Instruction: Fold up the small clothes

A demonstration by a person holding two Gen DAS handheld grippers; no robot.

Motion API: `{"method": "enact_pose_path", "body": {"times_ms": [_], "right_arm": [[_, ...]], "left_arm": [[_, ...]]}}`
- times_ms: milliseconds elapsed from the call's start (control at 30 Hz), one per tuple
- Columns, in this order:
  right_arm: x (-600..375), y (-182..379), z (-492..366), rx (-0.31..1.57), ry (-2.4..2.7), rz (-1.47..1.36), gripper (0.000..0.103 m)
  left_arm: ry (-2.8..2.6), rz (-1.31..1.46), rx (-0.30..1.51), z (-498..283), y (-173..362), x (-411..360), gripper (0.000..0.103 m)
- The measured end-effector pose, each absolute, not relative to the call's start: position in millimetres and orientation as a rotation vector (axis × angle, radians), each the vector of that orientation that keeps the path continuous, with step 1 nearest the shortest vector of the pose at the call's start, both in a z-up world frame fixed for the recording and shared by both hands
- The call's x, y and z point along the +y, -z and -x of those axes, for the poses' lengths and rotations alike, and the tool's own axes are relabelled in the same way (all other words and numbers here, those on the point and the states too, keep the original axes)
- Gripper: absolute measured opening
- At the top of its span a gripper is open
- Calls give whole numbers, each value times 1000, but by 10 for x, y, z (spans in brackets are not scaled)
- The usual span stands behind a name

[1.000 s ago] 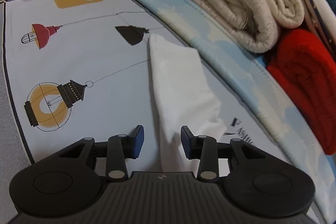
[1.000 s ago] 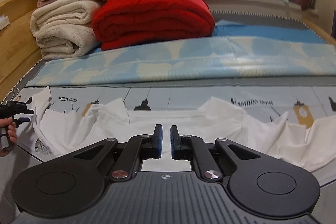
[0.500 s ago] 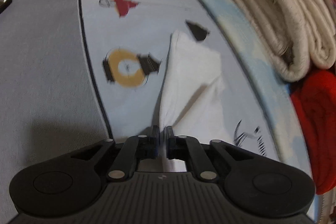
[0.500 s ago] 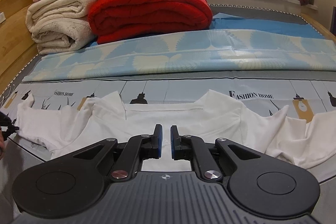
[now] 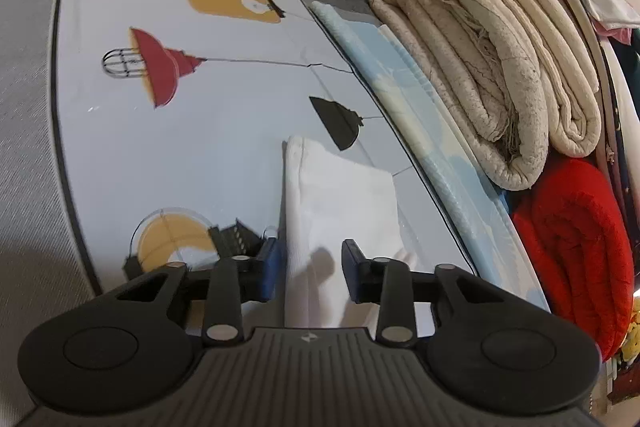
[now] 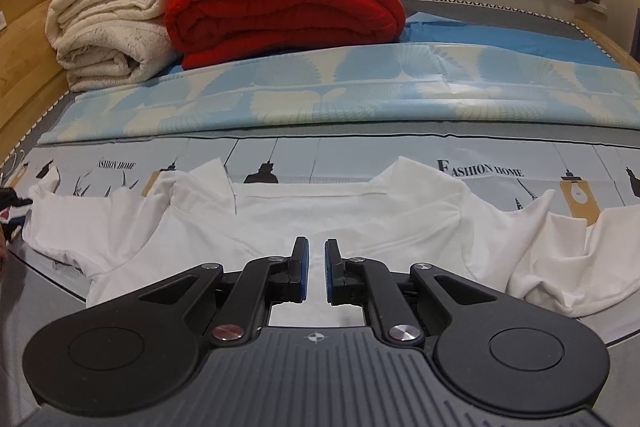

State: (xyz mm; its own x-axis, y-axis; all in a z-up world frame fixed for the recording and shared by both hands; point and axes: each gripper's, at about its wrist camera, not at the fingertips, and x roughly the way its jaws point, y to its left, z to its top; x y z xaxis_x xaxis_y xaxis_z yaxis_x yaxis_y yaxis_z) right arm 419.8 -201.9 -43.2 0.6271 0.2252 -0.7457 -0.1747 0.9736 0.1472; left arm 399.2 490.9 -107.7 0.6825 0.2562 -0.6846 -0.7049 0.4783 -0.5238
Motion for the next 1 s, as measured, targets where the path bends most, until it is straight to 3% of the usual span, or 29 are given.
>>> {"method": "enact_pose_path", "body": {"times_ms": [67,233,433,600,800,900,967,1000], "right_arm": [[-1973,455,-4199,865,-237,-48,8],[-1967,490,-4218,878,-234,-37,8],[-2075,456,-4248,899,-177,-61,8],[-2193,409,-4238,918,-153,-120,8],[-2413,311,-4231,915,-113,-208,8],[-2565,288,-4243,917,-82,-263,8],[-2649,298,-4256,927,-60,-301,8],[-2695,312,-4270,936,-48,-327,8]], "left_arm": [[-646,874,601,-4019,1094,4961,3],[-772,784,582,-3931,810,4997,3],[-871,566,483,-3957,-55,4522,3],[-604,303,459,-4216,-578,3384,3],[-117,29,430,-4158,-771,1272,3],[152,49,506,-4018,-570,334,9],[366,134,674,-3964,-285,-125,41],[447,154,758,-3928,-162,-283,40]]}}
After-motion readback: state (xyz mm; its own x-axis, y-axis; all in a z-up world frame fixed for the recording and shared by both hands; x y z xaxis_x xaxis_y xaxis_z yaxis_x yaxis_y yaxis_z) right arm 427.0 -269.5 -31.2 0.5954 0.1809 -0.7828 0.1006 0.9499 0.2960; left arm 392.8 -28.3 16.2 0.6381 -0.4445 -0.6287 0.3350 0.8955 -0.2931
